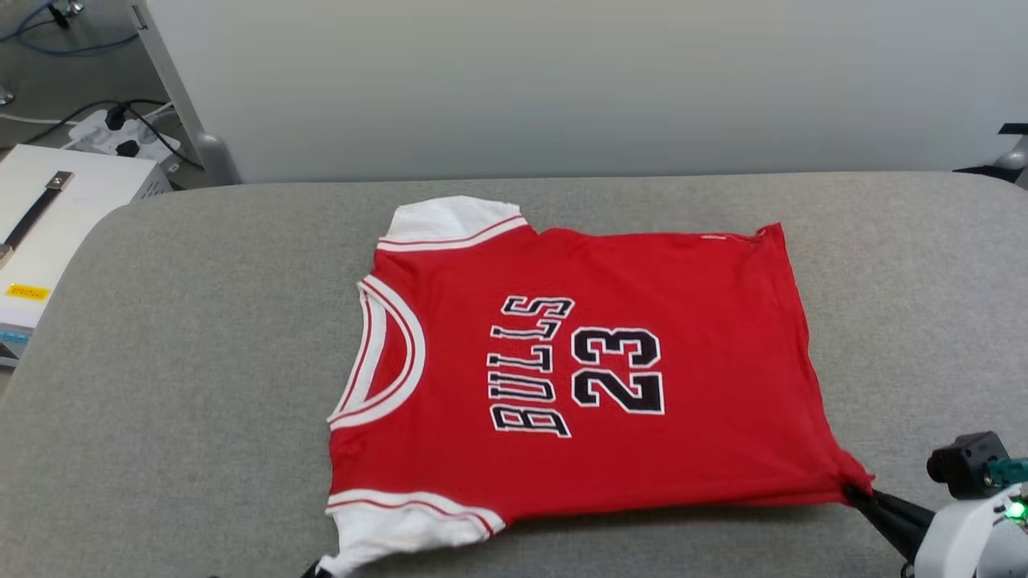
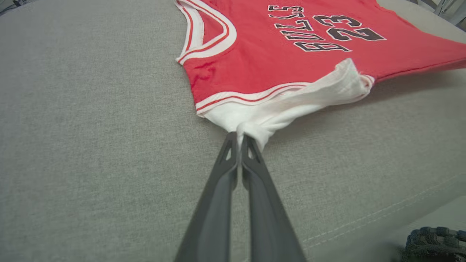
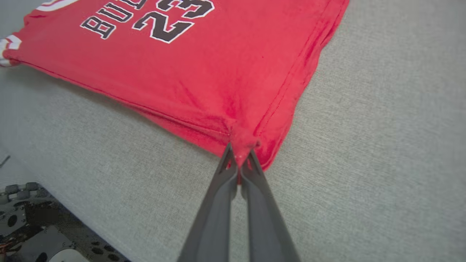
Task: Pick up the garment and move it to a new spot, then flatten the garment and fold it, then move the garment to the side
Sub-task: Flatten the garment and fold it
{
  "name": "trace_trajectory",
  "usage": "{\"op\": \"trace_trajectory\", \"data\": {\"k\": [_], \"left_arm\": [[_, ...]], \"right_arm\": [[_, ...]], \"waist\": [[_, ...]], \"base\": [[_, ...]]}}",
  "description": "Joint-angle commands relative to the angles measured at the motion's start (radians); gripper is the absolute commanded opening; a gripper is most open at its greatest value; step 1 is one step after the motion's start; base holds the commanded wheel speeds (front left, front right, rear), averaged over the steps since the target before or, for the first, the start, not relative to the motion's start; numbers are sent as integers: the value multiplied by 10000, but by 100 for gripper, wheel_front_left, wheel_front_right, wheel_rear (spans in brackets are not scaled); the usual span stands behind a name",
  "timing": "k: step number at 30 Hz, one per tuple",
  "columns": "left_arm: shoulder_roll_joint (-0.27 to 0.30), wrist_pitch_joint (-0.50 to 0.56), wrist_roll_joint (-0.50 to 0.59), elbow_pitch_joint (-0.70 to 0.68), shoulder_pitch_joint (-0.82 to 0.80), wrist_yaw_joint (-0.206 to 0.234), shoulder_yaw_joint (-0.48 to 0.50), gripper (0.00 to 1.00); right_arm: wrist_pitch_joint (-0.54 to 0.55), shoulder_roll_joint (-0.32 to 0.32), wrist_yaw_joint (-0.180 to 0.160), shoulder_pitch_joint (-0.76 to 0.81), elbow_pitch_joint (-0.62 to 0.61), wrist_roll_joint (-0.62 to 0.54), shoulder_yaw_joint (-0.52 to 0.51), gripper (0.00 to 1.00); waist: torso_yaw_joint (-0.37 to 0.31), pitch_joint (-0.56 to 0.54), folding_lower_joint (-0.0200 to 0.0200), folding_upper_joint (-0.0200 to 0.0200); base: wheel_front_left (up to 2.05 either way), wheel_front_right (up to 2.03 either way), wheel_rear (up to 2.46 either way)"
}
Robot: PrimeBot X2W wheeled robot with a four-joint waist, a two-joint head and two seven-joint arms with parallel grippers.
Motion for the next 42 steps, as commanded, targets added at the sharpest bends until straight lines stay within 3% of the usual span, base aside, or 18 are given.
{"op": "trace_trajectory", "data": {"k": [1,9,15,30,42], "left_arm": [[27,51,-190,-38,350,67,48,0],[210,765,-853,-430,1309,-104,-204,0],[215,791,-638,-568,899,-206,-336,0],[485,695,292,-110,-2512,-980,-491,0],[621,465,307,1604,-5660,-1213,-1437,0]], "right_arm": [[85,-70,-9,417,-92,-92,-320,0],[1143,-209,-9,2275,-862,-496,-1686,0],[1619,246,-9,2869,-1384,-912,-2922,0],[2521,1223,-9,2605,-2429,-1618,-4933,0],[2751,1675,-9,1311,-2331,-1729,-5022,0]], "waist": [[-36,-173,1,0],[11,-314,1,0],[79,-211,1,0],[-147,718,1,0],[-519,1775,1,0]], "base": [[0,0,0],[0,0,0],[0,0,0],[0,0,0],[0,0,0]]}}
